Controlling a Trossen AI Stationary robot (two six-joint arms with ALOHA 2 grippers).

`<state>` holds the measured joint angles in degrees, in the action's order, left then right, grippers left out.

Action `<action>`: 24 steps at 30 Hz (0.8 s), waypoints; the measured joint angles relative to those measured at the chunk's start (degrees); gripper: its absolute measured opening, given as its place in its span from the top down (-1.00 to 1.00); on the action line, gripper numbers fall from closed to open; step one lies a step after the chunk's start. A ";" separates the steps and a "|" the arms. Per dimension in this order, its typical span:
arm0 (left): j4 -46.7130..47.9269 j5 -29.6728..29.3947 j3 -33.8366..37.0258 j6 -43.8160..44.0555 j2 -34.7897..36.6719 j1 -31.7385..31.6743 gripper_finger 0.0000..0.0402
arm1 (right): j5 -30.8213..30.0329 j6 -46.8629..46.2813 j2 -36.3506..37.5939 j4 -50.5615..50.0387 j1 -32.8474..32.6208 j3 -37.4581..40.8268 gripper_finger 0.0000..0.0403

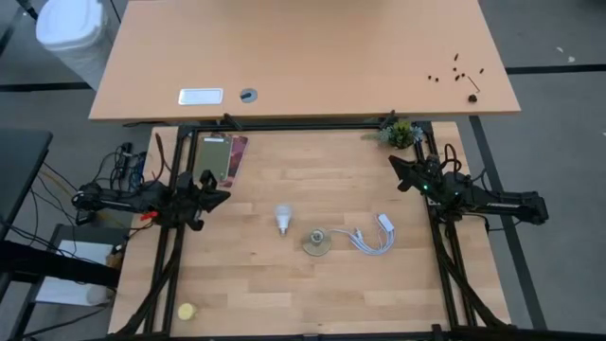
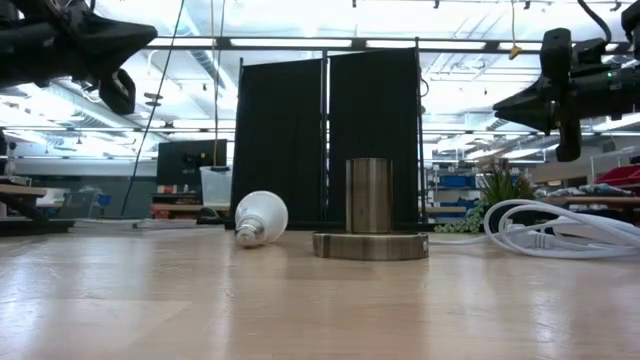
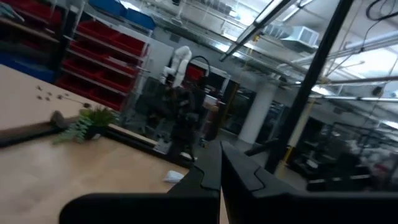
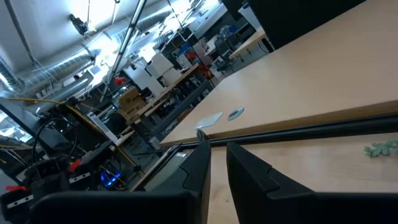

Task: Screw lightbulb
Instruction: Insert the white lightbulb into the desk lamp

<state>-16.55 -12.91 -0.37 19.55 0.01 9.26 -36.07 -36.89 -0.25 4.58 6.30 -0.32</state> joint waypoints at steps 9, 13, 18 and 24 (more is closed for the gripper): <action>0.28 -0.93 0.01 -2.97 -0.70 0.00 0.96 | 0.00 -0.01 0.00 0.00 -0.02 -0.01 0.69; 0.26 -1.57 0.00 -2.64 -2.39 0.02 0.96 | 0.00 -0.02 0.02 0.00 -0.01 -0.01 0.69; 0.12 -6.56 -0.21 -2.55 -7.46 0.13 0.84 | 0.09 -1.96 0.00 0.59 -0.02 -0.01 0.69; -7.07 -8.80 -2.38 -2.37 -18.70 0.13 0.46 | 1.73 -6.16 0.00 0.52 -0.15 -0.02 0.69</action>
<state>-23.62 -21.71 -2.75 17.18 -18.68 9.39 -34.35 -43.05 -0.25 5.10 6.15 -0.34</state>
